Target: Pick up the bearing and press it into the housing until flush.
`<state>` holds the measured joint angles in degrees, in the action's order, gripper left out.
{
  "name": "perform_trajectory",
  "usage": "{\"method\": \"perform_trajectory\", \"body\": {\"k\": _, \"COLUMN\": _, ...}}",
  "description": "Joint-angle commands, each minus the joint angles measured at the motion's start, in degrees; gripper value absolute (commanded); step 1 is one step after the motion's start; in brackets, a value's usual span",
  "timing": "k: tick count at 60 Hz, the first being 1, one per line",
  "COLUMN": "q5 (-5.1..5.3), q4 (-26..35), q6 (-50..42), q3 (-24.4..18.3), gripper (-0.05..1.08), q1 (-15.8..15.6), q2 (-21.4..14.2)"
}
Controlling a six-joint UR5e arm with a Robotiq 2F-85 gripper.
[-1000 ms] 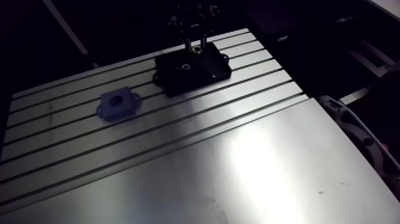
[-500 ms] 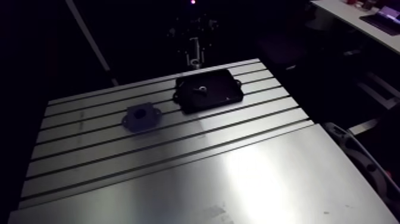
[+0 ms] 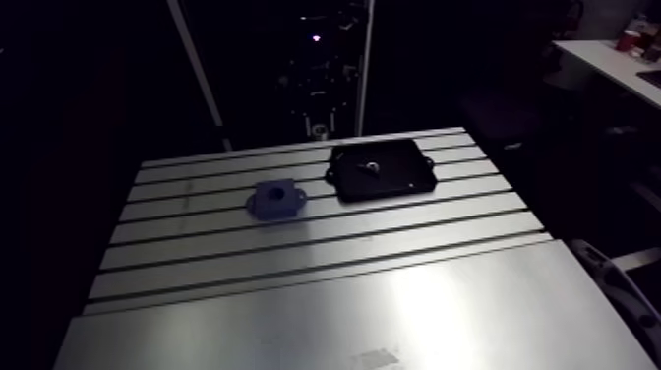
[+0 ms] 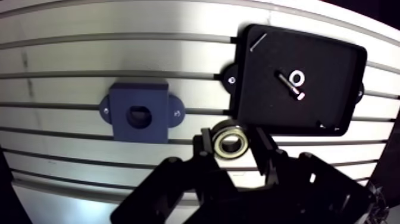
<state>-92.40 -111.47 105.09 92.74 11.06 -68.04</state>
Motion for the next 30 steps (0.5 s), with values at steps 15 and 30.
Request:
{"method": "perform_trajectory", "body": {"k": 15, "q5": -0.01, "q4": -4.9, "q6": -3.5, "q3": 5.2, "gripper": 0.67, "q1": -7.5, "q2": -0.3}}
{"method": "perform_trajectory", "body": {"k": 30, "q5": -0.02, "q4": -6.9, "q6": -3.4, "q3": 6.7, "gripper": 0.67, "q1": -7.6, "q2": 0.7}}
